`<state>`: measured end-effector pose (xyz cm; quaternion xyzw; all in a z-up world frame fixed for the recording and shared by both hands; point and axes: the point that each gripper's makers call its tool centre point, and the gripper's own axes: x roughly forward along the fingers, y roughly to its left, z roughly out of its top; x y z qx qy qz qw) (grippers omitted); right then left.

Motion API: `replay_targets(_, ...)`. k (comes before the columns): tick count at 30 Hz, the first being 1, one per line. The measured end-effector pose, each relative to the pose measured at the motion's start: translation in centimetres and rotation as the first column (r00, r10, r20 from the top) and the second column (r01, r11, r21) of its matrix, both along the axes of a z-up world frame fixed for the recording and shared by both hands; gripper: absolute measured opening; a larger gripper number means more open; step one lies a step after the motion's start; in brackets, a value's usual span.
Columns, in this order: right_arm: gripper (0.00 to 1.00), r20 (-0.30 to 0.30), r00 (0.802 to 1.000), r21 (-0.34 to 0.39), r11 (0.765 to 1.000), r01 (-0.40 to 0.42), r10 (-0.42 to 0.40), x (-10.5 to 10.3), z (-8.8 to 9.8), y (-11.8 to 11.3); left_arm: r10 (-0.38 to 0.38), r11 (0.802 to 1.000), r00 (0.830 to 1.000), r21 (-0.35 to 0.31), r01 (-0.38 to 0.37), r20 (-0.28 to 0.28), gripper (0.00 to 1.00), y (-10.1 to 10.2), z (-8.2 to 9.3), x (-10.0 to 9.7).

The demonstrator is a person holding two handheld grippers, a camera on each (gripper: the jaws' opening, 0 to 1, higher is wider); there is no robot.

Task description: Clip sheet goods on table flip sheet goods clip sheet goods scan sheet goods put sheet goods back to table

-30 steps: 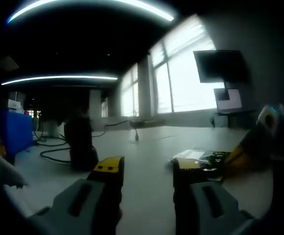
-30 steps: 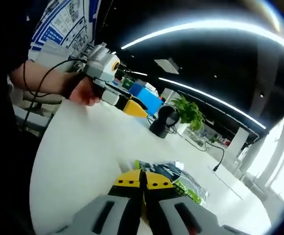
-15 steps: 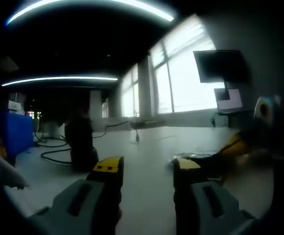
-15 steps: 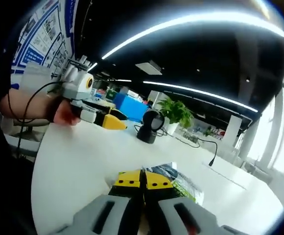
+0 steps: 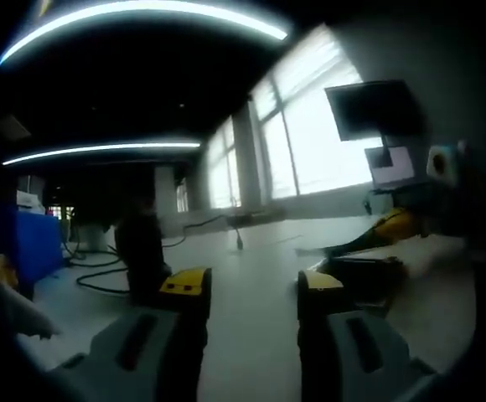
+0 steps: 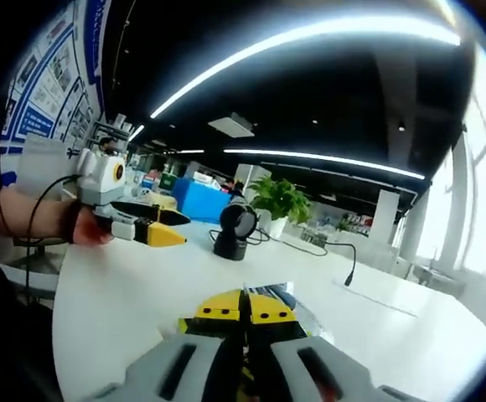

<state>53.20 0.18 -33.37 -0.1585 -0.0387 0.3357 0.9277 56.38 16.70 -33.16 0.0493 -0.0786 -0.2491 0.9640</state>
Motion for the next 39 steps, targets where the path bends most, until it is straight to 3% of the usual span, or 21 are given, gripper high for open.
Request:
replay_targets(12, 0.00, -0.009, 1.000, 0.029, 0.999, 0.018, -0.018, 0.5, 1.2, -0.3, -0.009, 1.000, 1.000, -0.007, 0.009, -0.007, 0.32, -0.2, -0.1, -0.1)
replay_targets(25, 0.00, -0.034, 0.998, 0.128, 0.990, 0.061, -0.057, 1.2, 3.0, -1.8, -0.010, 1.000, 1.000, -0.012, 0.010, -0.014, 0.32, -0.1, -0.2, 0.0)
replay_targets(30, 0.00, -0.075, 0.994, 0.212, 0.973, 0.090, -0.075, 1.8, 3.9, -3.0, -0.014, 1.000, 1.000, -0.021, 0.014, -0.017, 0.32, -0.1, -0.2, 0.0)
replay_targets(39, 0.00, -0.088, 0.988, 0.303, 0.941, 0.150, -0.129, 3.1, 5.7, -5.6, -0.011, 1.000, 1.000, -0.020, 0.011, -0.022, 0.32, 0.0, -0.3, 0.2)
